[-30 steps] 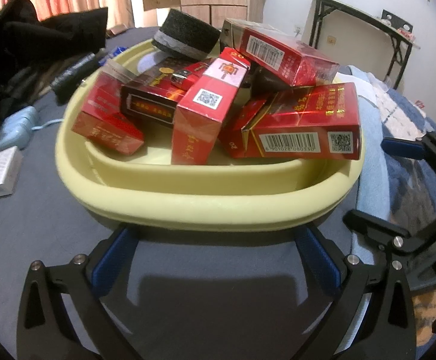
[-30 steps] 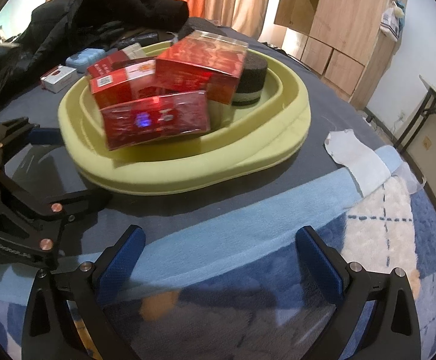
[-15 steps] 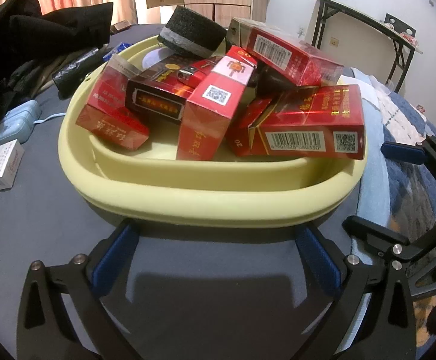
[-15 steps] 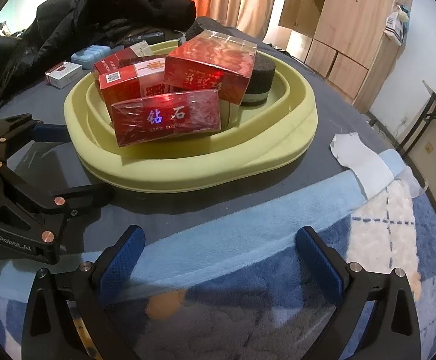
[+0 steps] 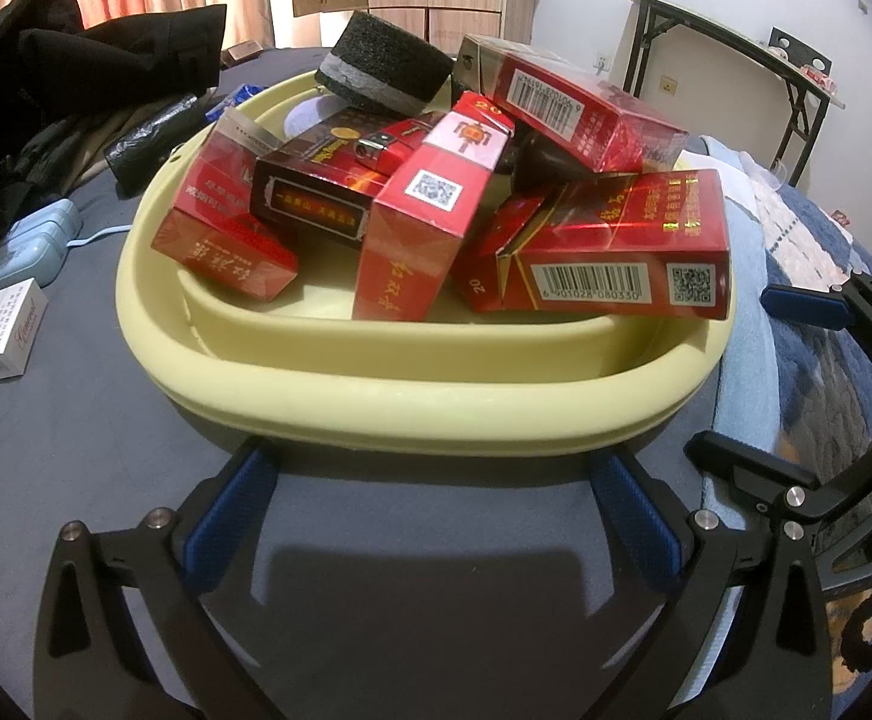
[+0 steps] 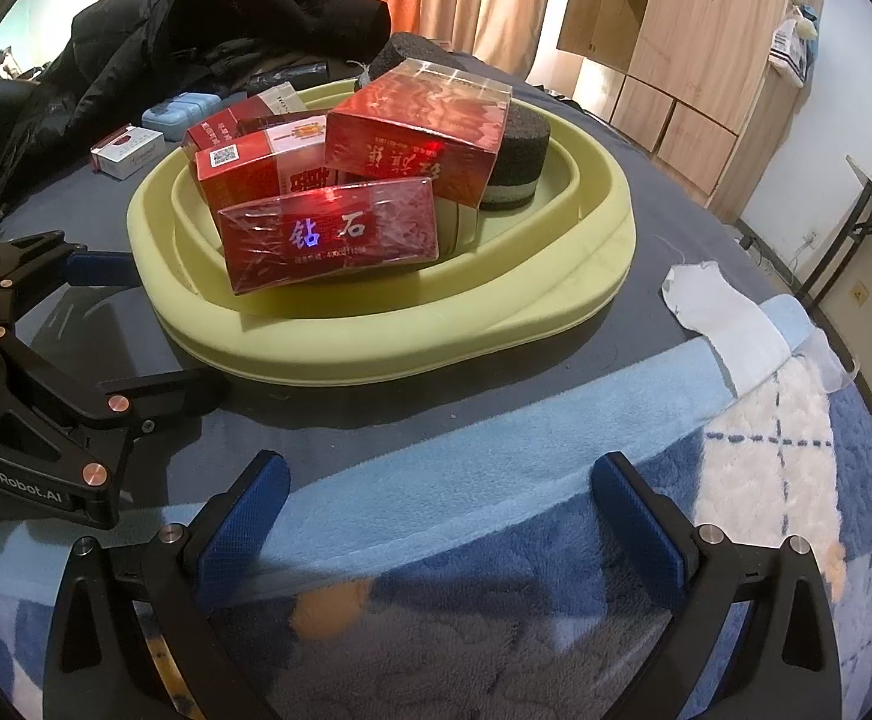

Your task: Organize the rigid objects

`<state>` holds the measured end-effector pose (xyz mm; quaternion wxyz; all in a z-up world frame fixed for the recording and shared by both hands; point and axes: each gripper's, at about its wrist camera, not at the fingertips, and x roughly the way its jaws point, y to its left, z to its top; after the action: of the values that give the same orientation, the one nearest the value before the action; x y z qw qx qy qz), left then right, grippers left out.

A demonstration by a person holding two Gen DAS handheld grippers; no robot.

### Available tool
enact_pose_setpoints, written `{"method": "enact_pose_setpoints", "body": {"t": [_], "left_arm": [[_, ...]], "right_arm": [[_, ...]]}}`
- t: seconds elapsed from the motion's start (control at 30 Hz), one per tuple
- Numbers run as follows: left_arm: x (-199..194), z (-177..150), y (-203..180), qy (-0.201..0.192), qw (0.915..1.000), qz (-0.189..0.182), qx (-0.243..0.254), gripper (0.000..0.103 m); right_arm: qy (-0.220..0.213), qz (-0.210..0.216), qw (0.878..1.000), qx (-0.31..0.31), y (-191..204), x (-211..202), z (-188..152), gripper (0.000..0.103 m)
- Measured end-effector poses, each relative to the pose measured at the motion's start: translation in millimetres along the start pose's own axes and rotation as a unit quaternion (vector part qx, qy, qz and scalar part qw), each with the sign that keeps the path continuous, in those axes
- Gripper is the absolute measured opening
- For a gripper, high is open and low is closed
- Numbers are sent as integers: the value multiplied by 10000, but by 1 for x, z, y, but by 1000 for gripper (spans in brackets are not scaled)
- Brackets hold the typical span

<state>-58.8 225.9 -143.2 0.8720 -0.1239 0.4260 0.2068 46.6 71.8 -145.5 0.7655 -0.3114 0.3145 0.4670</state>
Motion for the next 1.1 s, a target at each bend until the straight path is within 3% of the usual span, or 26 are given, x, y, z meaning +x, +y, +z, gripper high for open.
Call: {"method": "enact_pose_setpoints", "body": {"t": [1.1], "left_arm": [[0, 0, 1, -2, 10000, -2, -6, 103]], "right_arm": [[7, 23, 10000, 23, 0, -1, 0, 103]]}}
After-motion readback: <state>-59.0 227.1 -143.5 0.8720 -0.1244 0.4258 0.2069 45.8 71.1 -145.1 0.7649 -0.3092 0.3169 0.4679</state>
